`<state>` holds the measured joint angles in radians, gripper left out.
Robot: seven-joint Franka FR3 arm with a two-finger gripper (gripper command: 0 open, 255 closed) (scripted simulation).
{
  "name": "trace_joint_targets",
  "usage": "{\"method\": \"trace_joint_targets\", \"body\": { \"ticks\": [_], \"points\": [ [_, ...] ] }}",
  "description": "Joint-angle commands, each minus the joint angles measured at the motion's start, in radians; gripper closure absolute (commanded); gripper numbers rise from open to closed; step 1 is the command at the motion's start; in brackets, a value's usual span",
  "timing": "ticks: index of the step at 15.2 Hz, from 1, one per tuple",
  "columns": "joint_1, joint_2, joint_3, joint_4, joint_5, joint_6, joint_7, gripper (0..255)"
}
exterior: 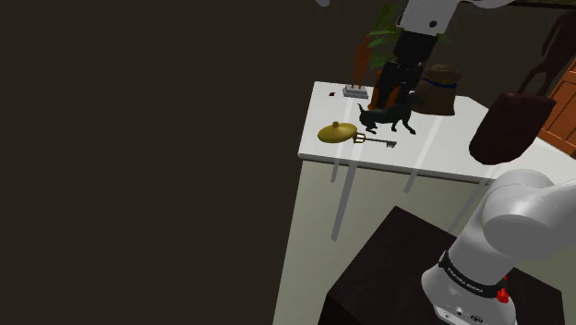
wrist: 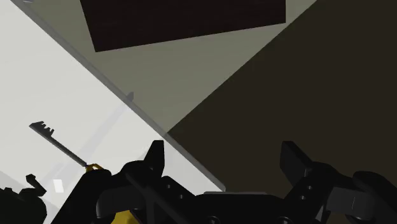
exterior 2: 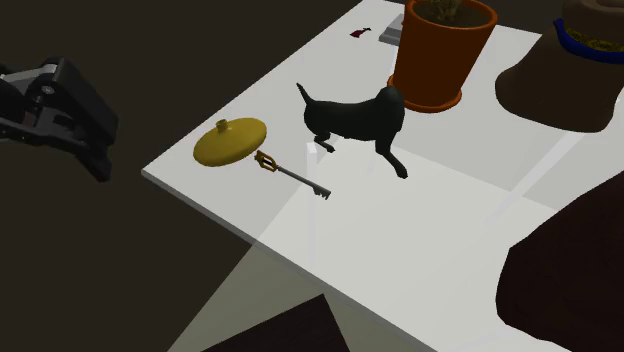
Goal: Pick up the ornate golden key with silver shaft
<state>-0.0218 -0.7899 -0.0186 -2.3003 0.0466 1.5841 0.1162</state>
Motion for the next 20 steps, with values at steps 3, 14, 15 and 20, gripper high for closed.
{"method": "trace_joint_targets", "body": {
  "ticks": [3, 14, 15, 20],
  "points": [
    [0.005, 0.002, -0.049, -0.034, -0.031, 0.027, -0.092, 0],
    [0.036, 0.161, -0.329, -0.094, -0.188, 0.214, -0.591, 0],
    [0.042, 0.187, -0.355, -0.089, -0.197, 0.234, -0.637, 0],
    [0.08, 0.346, -0.482, -0.038, -0.214, 0.333, -0.869, 0]
  ]
}}
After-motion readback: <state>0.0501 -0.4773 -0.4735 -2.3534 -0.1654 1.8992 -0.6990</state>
